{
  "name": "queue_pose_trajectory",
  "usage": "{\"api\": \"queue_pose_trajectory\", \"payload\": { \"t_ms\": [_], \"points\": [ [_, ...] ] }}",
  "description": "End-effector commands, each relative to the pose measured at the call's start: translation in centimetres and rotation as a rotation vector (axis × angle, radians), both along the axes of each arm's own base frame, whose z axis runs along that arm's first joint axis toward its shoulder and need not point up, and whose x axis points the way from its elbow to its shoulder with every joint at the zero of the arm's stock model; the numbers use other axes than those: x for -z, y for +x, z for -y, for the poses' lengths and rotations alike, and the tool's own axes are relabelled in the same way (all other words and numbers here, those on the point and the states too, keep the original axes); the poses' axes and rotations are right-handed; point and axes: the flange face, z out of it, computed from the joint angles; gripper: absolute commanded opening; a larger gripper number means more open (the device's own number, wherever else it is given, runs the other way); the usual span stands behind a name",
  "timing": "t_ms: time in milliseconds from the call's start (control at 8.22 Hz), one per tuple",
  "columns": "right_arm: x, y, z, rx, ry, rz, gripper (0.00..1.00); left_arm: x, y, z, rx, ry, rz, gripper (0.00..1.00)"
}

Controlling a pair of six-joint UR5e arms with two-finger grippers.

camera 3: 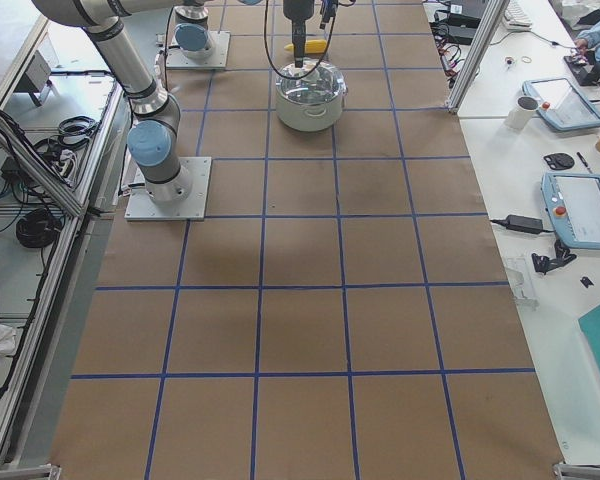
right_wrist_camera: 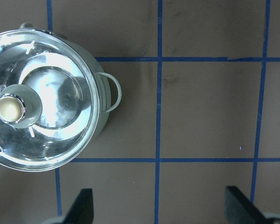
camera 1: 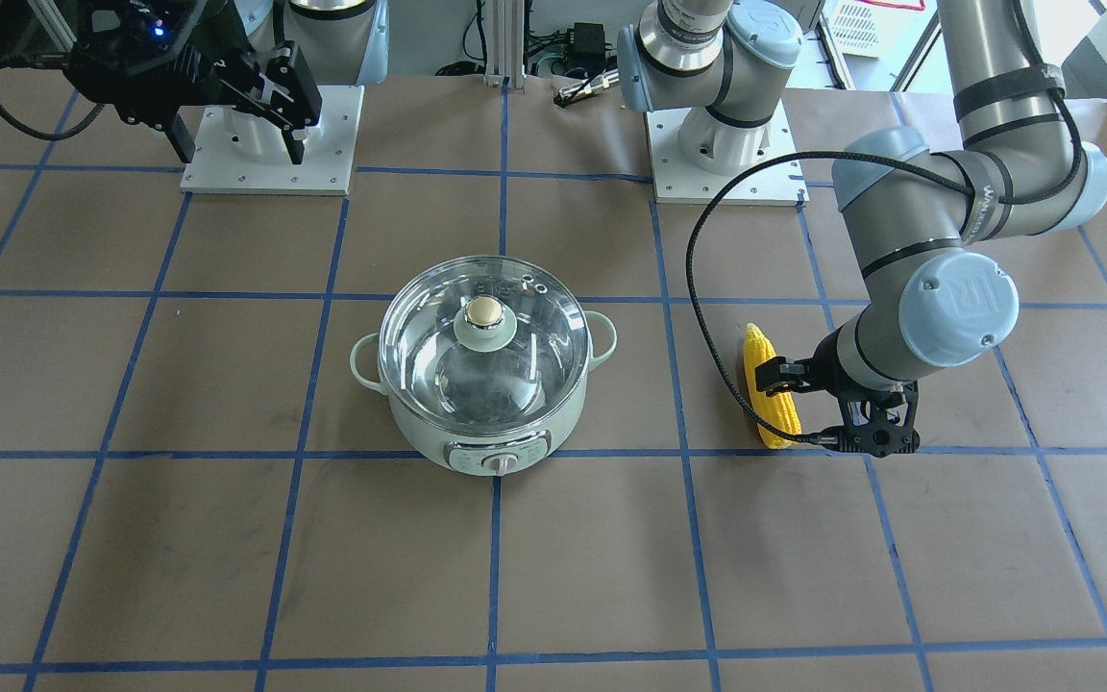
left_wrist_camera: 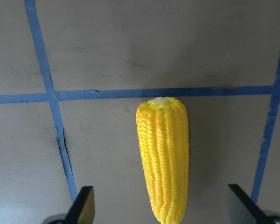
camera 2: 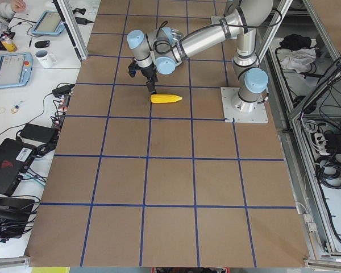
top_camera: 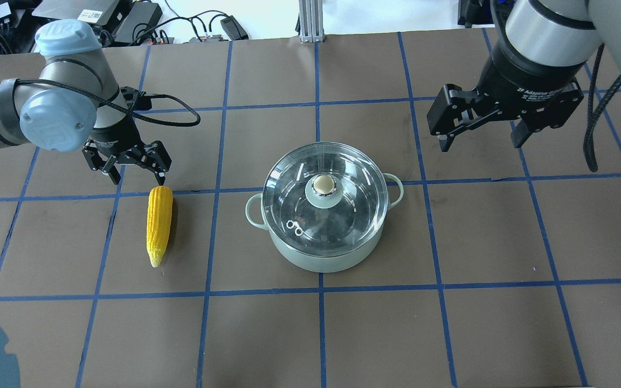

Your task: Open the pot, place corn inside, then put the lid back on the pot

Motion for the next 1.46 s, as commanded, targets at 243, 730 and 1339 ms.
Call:
{"api": "queue_pose_trajectory", "payload": {
  "t_ms": [243, 730, 1339],
  "points": [
    [0.0, 0.0, 0.0, 0.000, 0.000, 0.001, 1.00, 5.3, 4.6, 0.7, -0.136, 0.060, -0.109, 1.00],
    [0.0, 0.0, 0.0, 0.000, 0.000, -0.001, 1.00, 6.0, 4.4, 0.6, -0.180, 0.072, -0.108, 1.00],
    [0.1, 0.0, 0.0, 0.000, 0.003, -0.001, 1.00, 9.4, 3.7, 0.5, -0.210, 0.130, -0.177, 1.00]
  ]
}}
